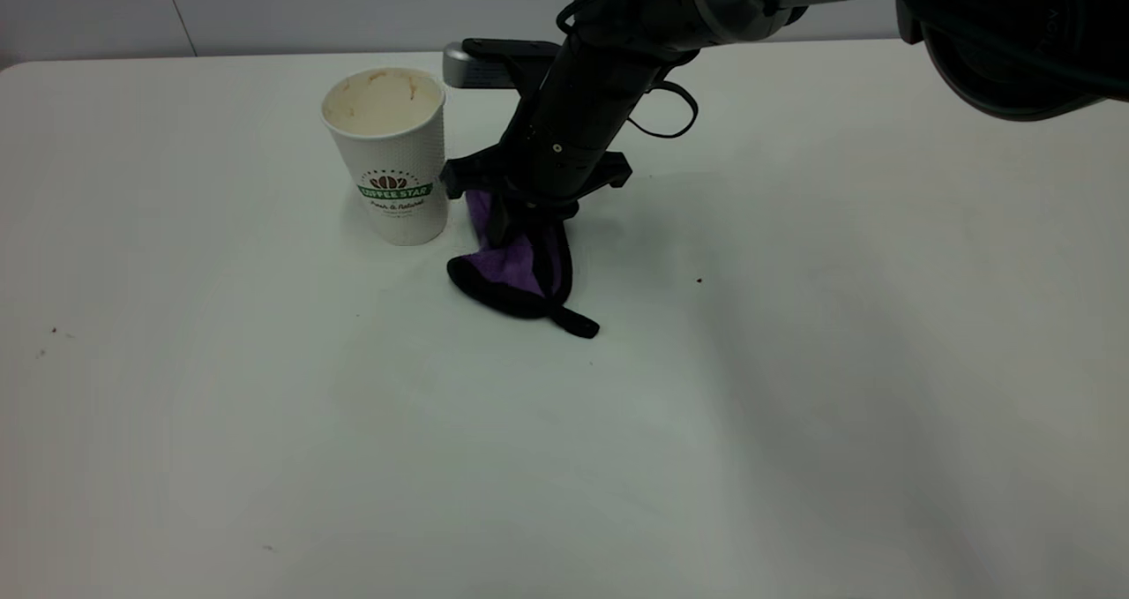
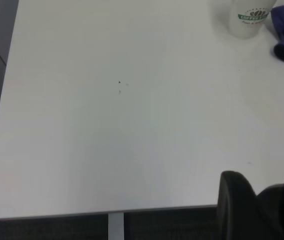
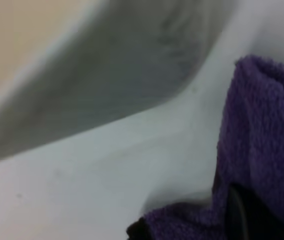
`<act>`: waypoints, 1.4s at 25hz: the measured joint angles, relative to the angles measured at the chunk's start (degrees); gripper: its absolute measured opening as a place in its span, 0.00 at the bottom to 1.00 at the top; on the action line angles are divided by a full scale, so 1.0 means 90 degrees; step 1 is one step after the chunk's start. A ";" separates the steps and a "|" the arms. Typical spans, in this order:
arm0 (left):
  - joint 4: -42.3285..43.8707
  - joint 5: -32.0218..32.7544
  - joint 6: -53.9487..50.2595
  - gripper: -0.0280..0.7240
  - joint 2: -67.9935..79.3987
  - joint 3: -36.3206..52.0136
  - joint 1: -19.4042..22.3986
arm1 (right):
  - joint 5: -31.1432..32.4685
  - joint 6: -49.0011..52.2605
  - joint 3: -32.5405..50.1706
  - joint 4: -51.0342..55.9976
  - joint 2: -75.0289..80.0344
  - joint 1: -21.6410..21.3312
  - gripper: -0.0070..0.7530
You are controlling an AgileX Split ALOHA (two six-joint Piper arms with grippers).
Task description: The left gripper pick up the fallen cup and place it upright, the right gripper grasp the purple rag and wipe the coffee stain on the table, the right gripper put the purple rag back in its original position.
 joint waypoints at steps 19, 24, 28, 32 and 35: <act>0.0000 0.0000 0.0000 0.36 0.0000 0.0000 0.0000 | 0.1929 0.1704 -0.0113 -0.2823 -0.0222 -0.1720 0.13; 0.0000 0.0000 0.0000 0.36 0.0000 0.0000 0.0000 | 0.2305 0.1725 -0.0181 -0.3030 -0.0311 -0.2189 0.26; 0.0000 0.0000 0.0000 0.36 0.0000 0.0000 0.0000 | 0.3053 0.1437 -0.0557 -0.3397 -0.0648 -0.2197 0.69; 0.0000 0.0000 0.0000 0.36 0.0000 0.0000 0.0000 | 0.3517 0.0949 -0.0980 -0.3530 -0.1400 -0.2197 0.95; 0.0000 0.0000 0.0000 0.36 0.0000 0.0000 0.0000 | 0.3595 0.0794 -0.0889 -0.3309 -0.2146 -0.2191 0.97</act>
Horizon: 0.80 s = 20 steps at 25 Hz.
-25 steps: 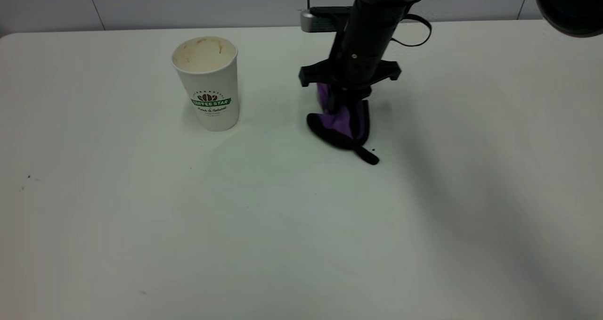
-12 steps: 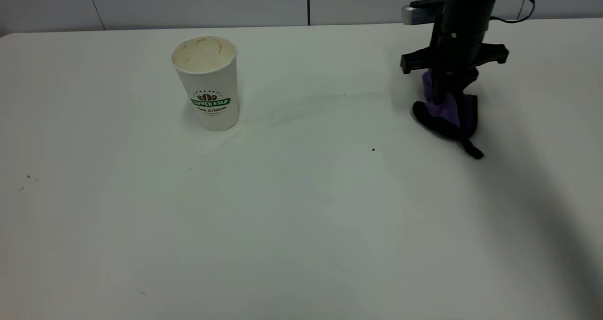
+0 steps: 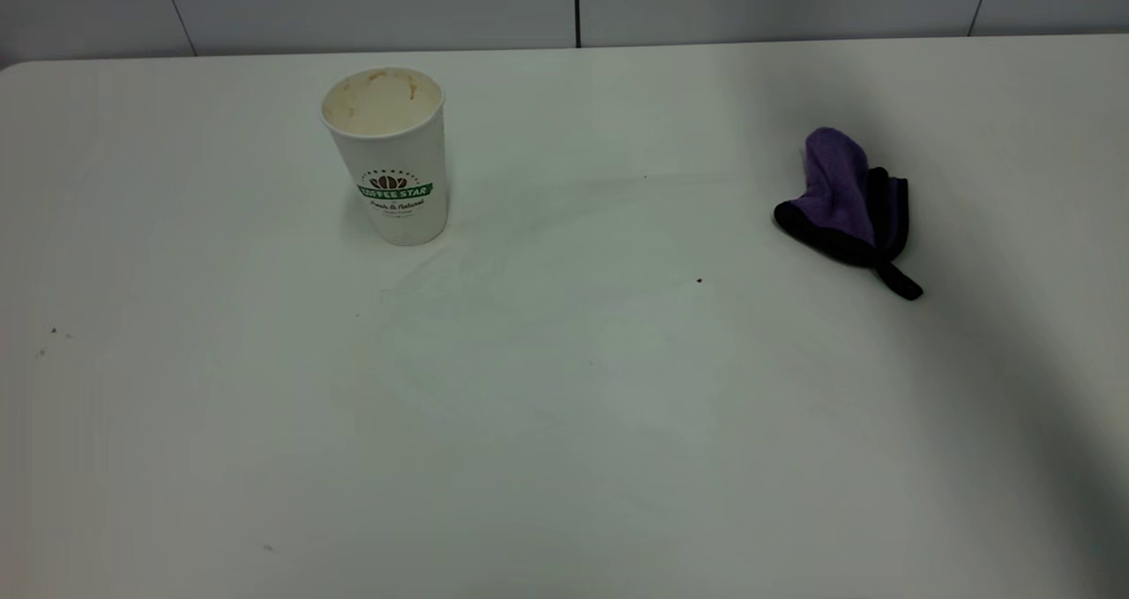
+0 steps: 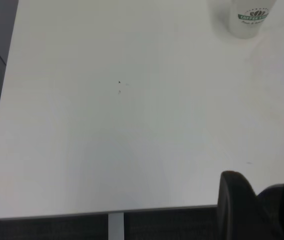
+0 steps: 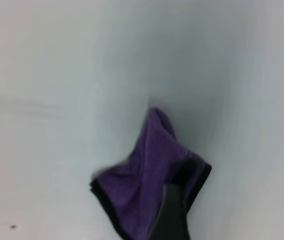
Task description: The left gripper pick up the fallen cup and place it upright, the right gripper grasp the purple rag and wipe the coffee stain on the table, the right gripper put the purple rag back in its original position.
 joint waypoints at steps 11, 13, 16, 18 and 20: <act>0.0000 0.0000 0.0000 0.36 0.0000 0.0000 0.0000 | 0.0103 -0.0409 0.4196 0.0486 -0.5120 0.0073 0.96; 0.0000 0.0000 0.0000 0.36 0.0000 0.0000 0.0000 | 0.0130 -0.0389 0.5045 0.0486 -0.6126 0.0073 0.96; 0.0000 0.0000 0.0000 0.36 0.0000 0.0000 0.0000 | 0.0150 -0.0354 0.6334 0.0486 -0.7467 0.0073 0.94; 0.0000 0.0000 0.0000 0.36 0.0000 0.0000 0.0000 | 0.0150 -0.0312 0.7242 0.0486 -0.8328 0.0073 0.94; 0.0000 0.0000 0.0000 0.36 0.0000 0.0000 0.0000 | 0.0150 -0.0225 0.8082 0.0486 -0.9255 0.0073 0.93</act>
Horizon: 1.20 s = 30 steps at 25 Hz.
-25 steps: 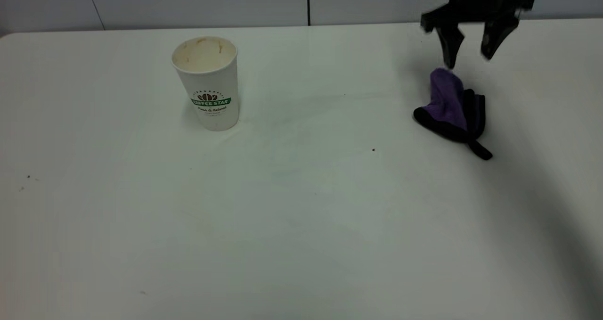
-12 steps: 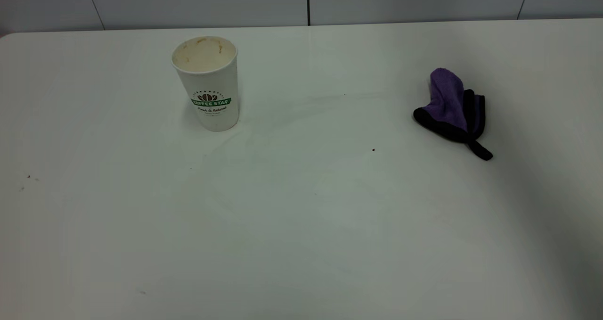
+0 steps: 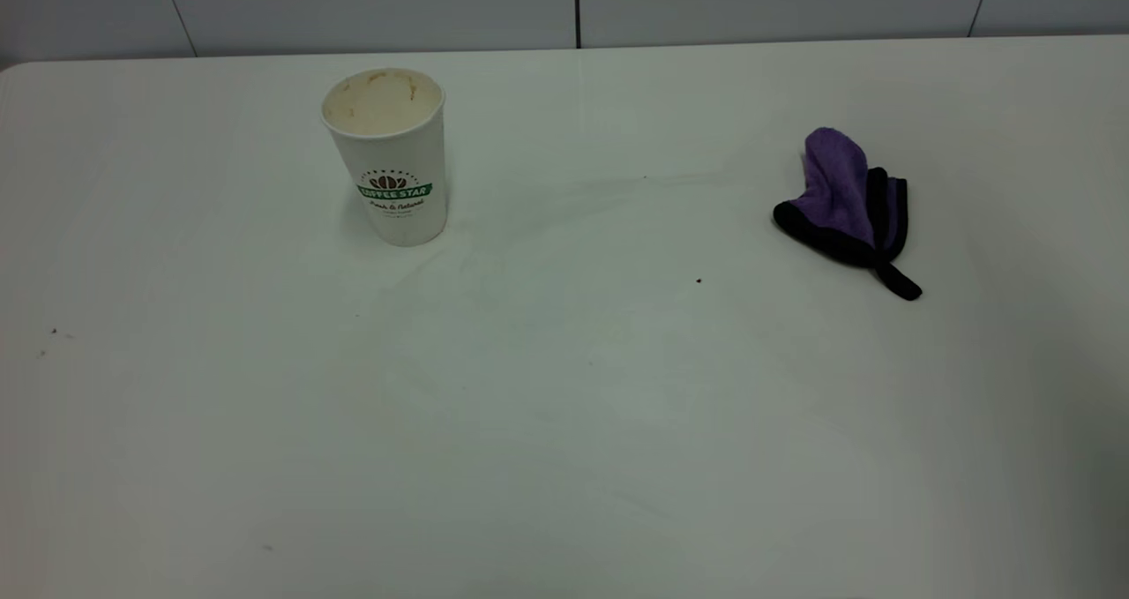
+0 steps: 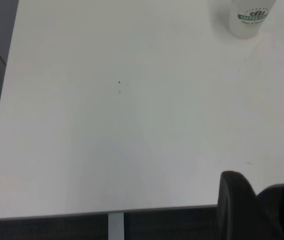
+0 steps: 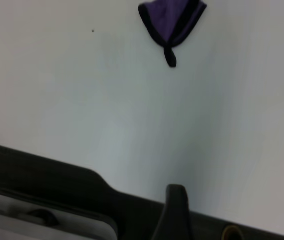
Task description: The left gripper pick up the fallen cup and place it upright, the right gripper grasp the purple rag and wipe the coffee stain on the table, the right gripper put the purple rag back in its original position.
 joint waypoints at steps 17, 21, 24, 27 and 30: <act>0.0000 0.0000 0.0000 0.36 0.0000 0.0000 0.0000 | -0.0945 0.0152 0.4228 0.0223 -0.5120 0.0000 0.89; 0.0000 0.0000 0.0000 0.36 0.0000 0.0000 0.0000 | -0.0902 0.0144 0.4355 0.0217 -0.5164 0.0000 0.88; 0.0000 0.0000 0.0000 0.36 0.0000 0.0000 0.0000 | -0.0895 0.0144 0.4361 0.0217 -0.5164 0.0000 0.87; 0.0000 0.0000 0.0000 0.36 0.0000 0.0000 0.0000 | -0.0895 0.0144 0.4361 0.0217 -0.5164 0.0000 0.86; 0.0000 0.0000 0.0000 0.36 0.0000 0.0000 0.0000 | -0.0895 0.0144 0.4361 0.0217 -0.5164 0.0000 0.86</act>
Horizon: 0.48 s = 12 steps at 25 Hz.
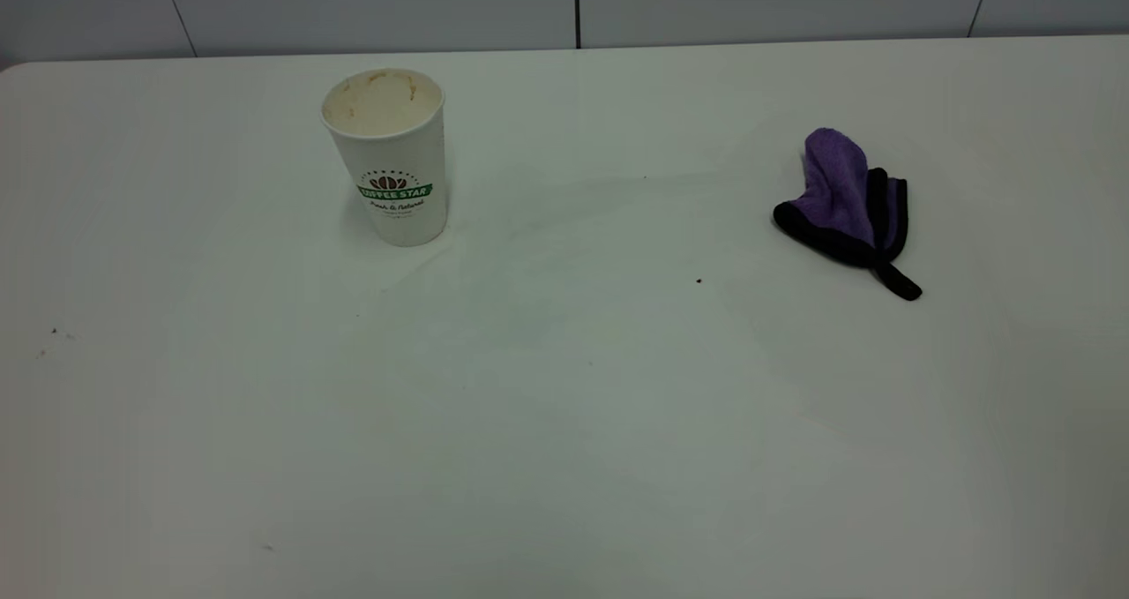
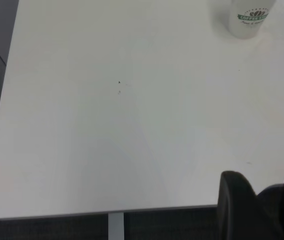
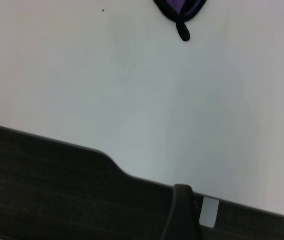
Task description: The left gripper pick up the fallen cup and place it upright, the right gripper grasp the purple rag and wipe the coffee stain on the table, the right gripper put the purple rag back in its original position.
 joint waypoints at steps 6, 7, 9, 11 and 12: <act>0.0000 0.0000 0.0000 0.36 0.0000 0.0000 0.0000 | 0.0000 0.0021 0.0000 -0.0014 -0.0162 -0.0233 0.84; 0.0000 0.0000 0.0000 0.36 0.0000 0.0000 0.0000 | 0.0007 0.0021 0.0000 -0.0021 -0.0252 -0.0438 0.84; 0.0000 0.0000 0.0000 0.36 0.0000 0.0000 0.0000 | 0.0007 0.0027 0.0000 -0.0026 -0.0472 -0.0914 0.83; 0.0000 0.0000 0.0000 0.36 0.0000 0.0000 0.0000 | 0.0018 0.0027 0.0000 -0.0033 -0.0742 -0.1283 0.83; 0.0000 0.0000 0.0000 0.36 0.0000 0.0000 0.0000 | 0.0019 0.0027 0.0000 -0.0033 -0.0899 -0.1427 0.83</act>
